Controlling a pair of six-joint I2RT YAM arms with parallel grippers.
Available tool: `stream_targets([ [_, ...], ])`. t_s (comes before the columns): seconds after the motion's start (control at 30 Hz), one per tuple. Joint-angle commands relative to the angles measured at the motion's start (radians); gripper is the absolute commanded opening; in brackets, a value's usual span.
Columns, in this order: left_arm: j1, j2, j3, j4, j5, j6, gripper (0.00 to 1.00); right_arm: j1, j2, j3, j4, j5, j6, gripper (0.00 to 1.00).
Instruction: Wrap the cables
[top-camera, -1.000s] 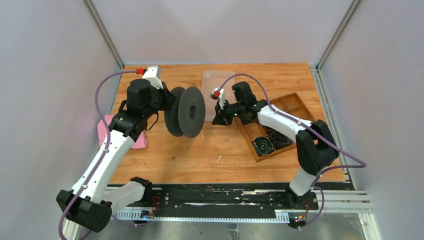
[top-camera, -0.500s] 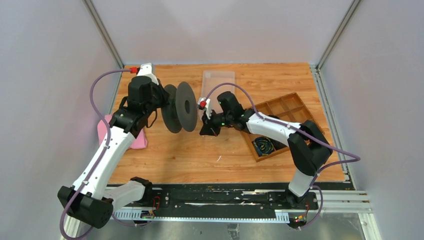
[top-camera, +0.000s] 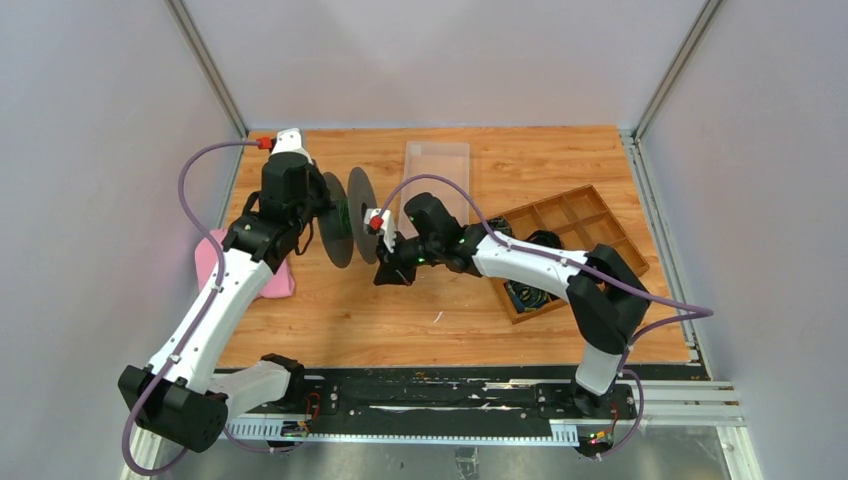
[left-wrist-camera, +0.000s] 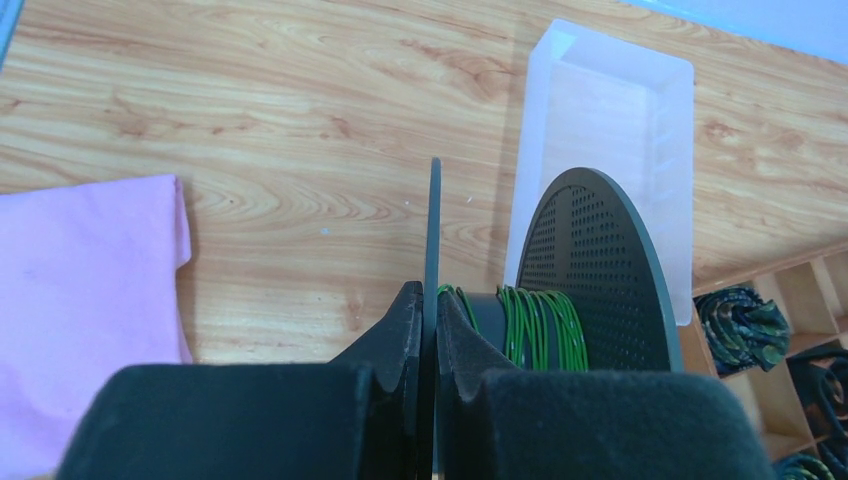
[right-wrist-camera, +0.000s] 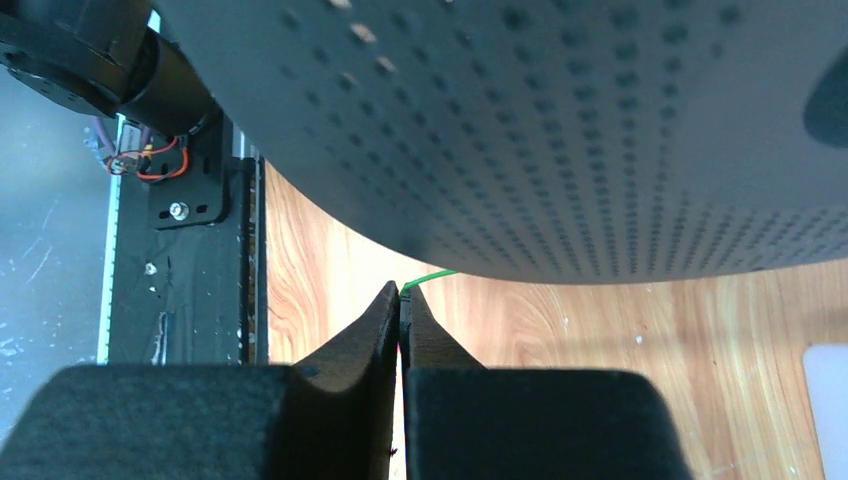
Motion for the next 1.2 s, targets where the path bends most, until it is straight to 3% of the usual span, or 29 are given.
stream_targets([
  [0.0, 0.025, -0.009, 0.002, 0.185, -0.117, -0.017, 0.00, 0.067, 0.047, 0.062, -0.150, -0.079, 0.028, 0.01],
  [0.67, 0.025, -0.012, -0.056, 0.243, -0.141, 0.047, 0.00, 0.101, 0.065, 0.297, -0.424, -0.179, -0.079, 0.01],
  [1.17, -0.011, -0.030, -0.108, 0.285, -0.146, 0.126, 0.00, 0.095, 0.104, 0.530, -0.578, -0.057, -0.049, 0.01],
])
